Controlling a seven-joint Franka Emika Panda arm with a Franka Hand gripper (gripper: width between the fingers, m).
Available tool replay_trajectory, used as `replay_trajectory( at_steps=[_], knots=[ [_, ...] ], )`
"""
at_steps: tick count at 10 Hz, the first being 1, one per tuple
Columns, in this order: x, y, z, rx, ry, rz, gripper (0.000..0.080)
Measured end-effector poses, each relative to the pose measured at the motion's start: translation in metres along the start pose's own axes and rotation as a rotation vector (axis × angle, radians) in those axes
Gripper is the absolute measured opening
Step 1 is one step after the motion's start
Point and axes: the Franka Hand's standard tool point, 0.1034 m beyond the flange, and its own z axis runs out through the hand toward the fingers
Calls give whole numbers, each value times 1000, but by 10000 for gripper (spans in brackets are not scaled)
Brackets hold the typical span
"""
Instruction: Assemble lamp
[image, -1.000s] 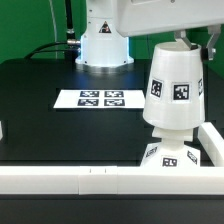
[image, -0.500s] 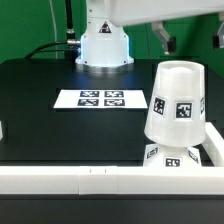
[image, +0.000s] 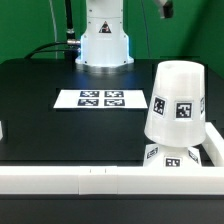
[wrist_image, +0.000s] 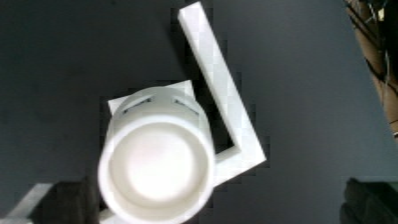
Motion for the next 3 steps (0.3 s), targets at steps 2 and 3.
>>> replay_trajectory(
  at_steps=[2,3],
  knots=[
    [0,0,0,0,-1,1,698],
    [0,1,1,0,-1,1,699]
  ],
)
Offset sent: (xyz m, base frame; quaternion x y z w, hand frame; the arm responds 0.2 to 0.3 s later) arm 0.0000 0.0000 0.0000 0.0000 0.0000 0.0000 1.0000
